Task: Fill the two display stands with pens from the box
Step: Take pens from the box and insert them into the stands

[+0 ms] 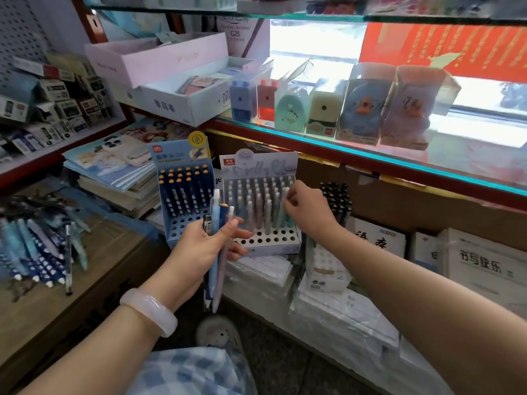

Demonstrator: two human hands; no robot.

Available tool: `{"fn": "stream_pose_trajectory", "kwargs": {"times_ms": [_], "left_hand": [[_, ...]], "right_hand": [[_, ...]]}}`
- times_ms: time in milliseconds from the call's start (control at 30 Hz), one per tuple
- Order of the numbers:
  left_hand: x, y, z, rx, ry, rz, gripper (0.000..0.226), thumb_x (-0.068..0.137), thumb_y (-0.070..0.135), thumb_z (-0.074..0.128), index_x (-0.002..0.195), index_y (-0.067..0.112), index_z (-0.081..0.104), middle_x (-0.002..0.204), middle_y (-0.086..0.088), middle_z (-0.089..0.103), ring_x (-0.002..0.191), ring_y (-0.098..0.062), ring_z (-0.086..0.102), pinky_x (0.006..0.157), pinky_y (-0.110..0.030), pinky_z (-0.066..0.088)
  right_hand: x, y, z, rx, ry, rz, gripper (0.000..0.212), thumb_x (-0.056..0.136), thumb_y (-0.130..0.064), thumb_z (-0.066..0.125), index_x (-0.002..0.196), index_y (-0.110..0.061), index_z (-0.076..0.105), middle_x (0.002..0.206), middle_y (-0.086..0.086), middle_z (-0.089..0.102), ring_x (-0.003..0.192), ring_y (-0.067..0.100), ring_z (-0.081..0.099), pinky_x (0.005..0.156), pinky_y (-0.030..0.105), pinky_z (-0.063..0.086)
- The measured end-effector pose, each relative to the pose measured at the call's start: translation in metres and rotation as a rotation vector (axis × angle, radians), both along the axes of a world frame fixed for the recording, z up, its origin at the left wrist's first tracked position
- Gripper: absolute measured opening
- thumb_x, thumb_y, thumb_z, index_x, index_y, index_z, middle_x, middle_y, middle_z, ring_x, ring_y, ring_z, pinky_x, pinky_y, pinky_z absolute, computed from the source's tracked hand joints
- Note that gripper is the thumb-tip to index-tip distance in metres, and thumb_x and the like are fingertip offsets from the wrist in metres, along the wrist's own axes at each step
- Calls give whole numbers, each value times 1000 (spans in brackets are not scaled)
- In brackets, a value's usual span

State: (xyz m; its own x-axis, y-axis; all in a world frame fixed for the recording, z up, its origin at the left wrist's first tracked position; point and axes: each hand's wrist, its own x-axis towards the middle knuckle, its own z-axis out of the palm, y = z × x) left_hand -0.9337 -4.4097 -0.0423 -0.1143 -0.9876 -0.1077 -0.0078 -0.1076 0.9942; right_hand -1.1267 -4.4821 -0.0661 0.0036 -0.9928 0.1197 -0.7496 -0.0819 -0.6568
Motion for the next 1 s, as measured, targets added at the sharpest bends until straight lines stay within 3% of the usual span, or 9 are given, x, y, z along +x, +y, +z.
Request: {"fn": "stream_pose_trajectory", "kwargs": {"times_ms": [333, 633, 800, 900, 967, 1000], "left_hand": [[10, -2, -6, 5, -12, 14, 20, 91, 18, 51, 103, 5, 60, 90, -14, 70, 61, -16, 65, 55, -20, 52], [14, -2, -7, 28, 39, 19, 21, 89, 18, 53, 104, 5, 60, 91, -13, 70, 65, -17, 68, 59, -22, 56], [16, -2, -3, 33, 71, 21, 26, 86, 22, 54, 108, 8, 58, 93, -8, 72, 78, -22, 71, 66, -26, 58], [18, 0, -2, 32, 83, 7, 33, 81, 27, 54, 108, 8, 55, 96, -9, 72, 82, -26, 71, 66, -28, 58], [18, 1, -3, 27, 91, 14, 29, 85, 24, 52, 108, 7, 52, 97, -12, 71, 81, -28, 71, 65, -29, 58], [17, 1, -3, 29, 103, 21, 25, 88, 22, 51, 108, 7, 52, 96, -13, 71, 80, -29, 71, 64, -29, 59]], "right_hand": [[15, -7, 1, -26, 161, 54, 10, 96, -18, 49, 92, -9, 50, 87, 9, 61, 75, 24, 60, 70, 38, 53], [18, -9, -23, 95, 178, 15, 8, 95, -14, 49, 89, -9, 48, 79, 9, 57, 75, 28, 58, 68, 40, 49], [19, -14, -21, 116, 260, 38, 8, 96, -15, 47, 91, -9, 47, 82, 8, 56, 73, 26, 56, 66, 37, 47], [15, -13, -13, 106, 349, 10, 15, 96, -20, 50, 101, -6, 54, 92, 9, 62, 81, 26, 60, 74, 39, 53], [17, -7, -2, 7, 260, -37, 17, 95, -22, 53, 105, -9, 56, 95, 8, 65, 85, 25, 63, 77, 42, 55], [20, -2, 6, -2, 101, -21, 17, 94, -22, 54, 107, -10, 57, 94, 7, 66, 85, 22, 64, 76, 39, 56]]}}
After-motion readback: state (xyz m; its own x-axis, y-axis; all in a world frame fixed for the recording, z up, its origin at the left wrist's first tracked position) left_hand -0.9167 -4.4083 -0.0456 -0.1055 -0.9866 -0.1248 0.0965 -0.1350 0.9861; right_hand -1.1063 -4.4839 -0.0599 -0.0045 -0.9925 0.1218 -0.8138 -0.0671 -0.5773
